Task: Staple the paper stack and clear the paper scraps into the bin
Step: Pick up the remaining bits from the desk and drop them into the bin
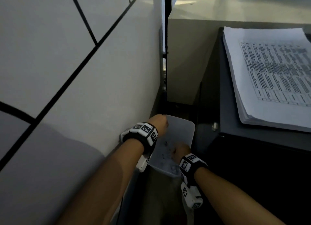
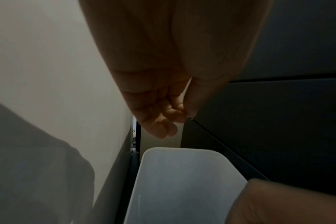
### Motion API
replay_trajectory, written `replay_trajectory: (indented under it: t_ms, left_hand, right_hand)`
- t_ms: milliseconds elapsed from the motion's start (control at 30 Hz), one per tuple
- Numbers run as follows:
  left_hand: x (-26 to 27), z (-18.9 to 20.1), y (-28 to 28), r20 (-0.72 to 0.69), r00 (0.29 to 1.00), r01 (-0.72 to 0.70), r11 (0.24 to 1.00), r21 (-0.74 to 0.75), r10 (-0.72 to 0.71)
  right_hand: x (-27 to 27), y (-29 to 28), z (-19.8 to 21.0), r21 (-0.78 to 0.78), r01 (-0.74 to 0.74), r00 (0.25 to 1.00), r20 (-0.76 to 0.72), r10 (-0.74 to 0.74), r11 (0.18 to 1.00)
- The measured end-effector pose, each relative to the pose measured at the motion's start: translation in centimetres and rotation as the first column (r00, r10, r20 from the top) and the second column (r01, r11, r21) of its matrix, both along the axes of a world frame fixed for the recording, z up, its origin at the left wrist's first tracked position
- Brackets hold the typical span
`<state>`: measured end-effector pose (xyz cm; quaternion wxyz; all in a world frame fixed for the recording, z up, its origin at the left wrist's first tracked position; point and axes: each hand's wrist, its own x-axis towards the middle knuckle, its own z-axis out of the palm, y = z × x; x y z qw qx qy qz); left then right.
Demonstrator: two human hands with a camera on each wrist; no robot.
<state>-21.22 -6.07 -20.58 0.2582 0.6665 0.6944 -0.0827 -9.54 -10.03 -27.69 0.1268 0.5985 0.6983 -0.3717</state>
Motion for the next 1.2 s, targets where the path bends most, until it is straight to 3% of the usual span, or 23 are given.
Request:
replay_trajectory:
  t_ms: [100,333,533,833,1067,1200]
  left_hand:
    - [0.2,-0.6,-0.5,-0.032,0.999,-0.001,1.000,0.027,0.002]
    - [0.4,-1.9,-0.9,-0.043,0.999,-0.023,1.000,-0.001,0.022]
    - [0.5,-4.8,-2.7,-0.029,0.995,-0.098,0.990,-0.100,0.096]
    - [1.9,-6.0,-3.7,0.031,0.974,-0.212,0.958,-0.192,0.222]
    - [2.5,-6.6,-3.6,0.024,0.979,-0.196,0.974,-0.116,0.200]
    - [2.2,-6.9,-4.3,0.043,0.977,-0.197,0.961,-0.196,0.209]
  right_hand:
    - [-0.1,0.1,-0.3,0.002,-0.007,1.000,-0.007,0.007,1.000]
    - [0.3,0.4,-1.4,-0.040,0.131,0.989,-0.071,-0.134,0.991]
    - [0.7,0.2,-1.1,0.023,0.142,0.986,-0.096,-0.139,0.990]
    - [0.7,0.1,-0.4,0.027,0.352,0.919,-0.201,-0.340,0.936]
    - [1.0,0.0,-0.2,-0.028,0.368,0.906,-0.212,-0.365,0.929]
    - [1.2,-0.1,-0.1,-0.056,0.364,0.909,-0.196,-0.368,0.930]
